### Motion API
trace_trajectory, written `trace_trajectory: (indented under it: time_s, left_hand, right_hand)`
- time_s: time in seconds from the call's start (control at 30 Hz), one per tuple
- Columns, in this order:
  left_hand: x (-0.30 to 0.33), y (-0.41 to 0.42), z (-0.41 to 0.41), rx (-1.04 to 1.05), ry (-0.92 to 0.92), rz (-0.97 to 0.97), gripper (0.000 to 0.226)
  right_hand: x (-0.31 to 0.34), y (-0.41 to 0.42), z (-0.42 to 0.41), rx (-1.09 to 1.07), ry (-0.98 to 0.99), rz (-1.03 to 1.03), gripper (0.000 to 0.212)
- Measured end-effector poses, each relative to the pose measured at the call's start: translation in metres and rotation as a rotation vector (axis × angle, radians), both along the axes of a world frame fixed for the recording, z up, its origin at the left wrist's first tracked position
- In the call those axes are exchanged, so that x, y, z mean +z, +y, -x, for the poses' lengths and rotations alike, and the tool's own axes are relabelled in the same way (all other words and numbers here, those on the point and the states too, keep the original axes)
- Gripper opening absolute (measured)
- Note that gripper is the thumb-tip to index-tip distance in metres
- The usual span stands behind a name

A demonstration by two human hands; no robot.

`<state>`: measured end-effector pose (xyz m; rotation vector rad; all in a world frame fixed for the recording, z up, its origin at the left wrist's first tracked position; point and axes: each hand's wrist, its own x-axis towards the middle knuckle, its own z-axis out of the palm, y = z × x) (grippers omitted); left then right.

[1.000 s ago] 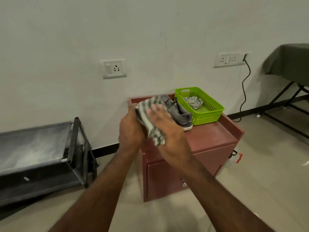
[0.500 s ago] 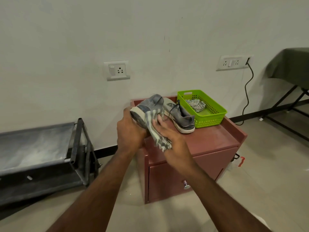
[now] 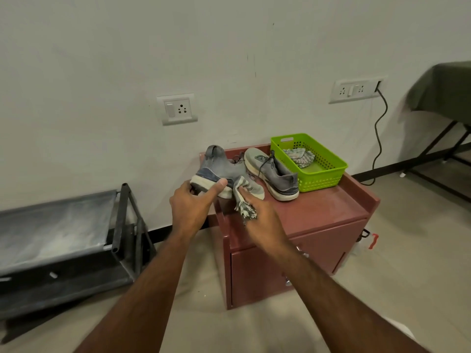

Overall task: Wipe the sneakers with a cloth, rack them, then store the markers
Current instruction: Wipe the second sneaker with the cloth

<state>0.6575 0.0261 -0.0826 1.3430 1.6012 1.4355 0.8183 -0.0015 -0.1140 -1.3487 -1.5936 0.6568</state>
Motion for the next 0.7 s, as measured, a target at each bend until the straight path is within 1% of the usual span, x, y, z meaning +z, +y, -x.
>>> trace_trajectory:
  time_s: [0.1, 0.17, 0.23, 0.27, 0.33, 0.43, 0.47, 0.5, 0.57, 0.6, 0.63, 0.7]
  left_hand:
    - [-0.002, -0.001, 0.000, 0.014, -0.058, -0.004, 0.046]
    - [-0.003, -0.001, 0.000, 0.032, -0.099, -0.018, 0.040]
    - [-0.005, -0.001, 0.001, 0.041, -0.131, -0.028, 0.038]
    - [-0.006, -0.001, 0.001, 0.047, -0.142, -0.025, 0.038]
    - [-0.007, -0.001, 0.001, 0.060, -0.139, -0.018, 0.040]
    - [-0.009, -0.004, 0.001, 0.019, -0.084, -0.034, 0.034]
    - [-0.010, -0.006, 0.000, -0.005, -0.057, -0.048, 0.035]
    - [-0.010, -0.008, 0.000, -0.024, -0.017, -0.070, 0.038]
    - [-0.012, -0.009, 0.001, -0.069, 0.106, -0.135, 0.049]
    - [-0.014, -0.009, 0.002, -0.113, 0.173, -0.169, 0.057]
    - [-0.017, -0.008, 0.003, -0.174, 0.238, -0.195, 0.066]
    - [-0.024, -0.008, 0.005, -0.311, 0.419, -0.245, 0.084]
  right_hand:
    - [0.007, -0.011, 0.009, 0.044, -0.056, -0.139, 0.066]
    - [0.007, -0.017, 0.016, 0.137, -0.094, -0.240, 0.070]
    - [0.004, -0.014, 0.016, 0.193, -0.141, -0.278, 0.073]
    - [0.003, -0.012, 0.015, 0.187, -0.153, -0.281, 0.071]
    - [-0.001, -0.008, 0.012, 0.081, -0.141, -0.237, 0.067]
    - [-0.008, -0.001, 0.003, -0.105, -0.163, 0.049, 0.068]
    - [-0.010, 0.002, 0.001, -0.121, -0.131, 0.128, 0.063]
    - [-0.010, 0.004, -0.001, -0.134, -0.050, 0.186, 0.053]
    - [-0.003, 0.007, -0.004, -0.206, 0.222, 0.259, 0.030]
    - [0.004, 0.006, -0.007, -0.274, 0.339, 0.261, 0.025]
    - [0.009, 0.006, -0.013, -0.339, 0.409, 0.241, 0.026]
    - [0.019, 0.003, -0.029, -0.441, 0.473, 0.198, 0.032]
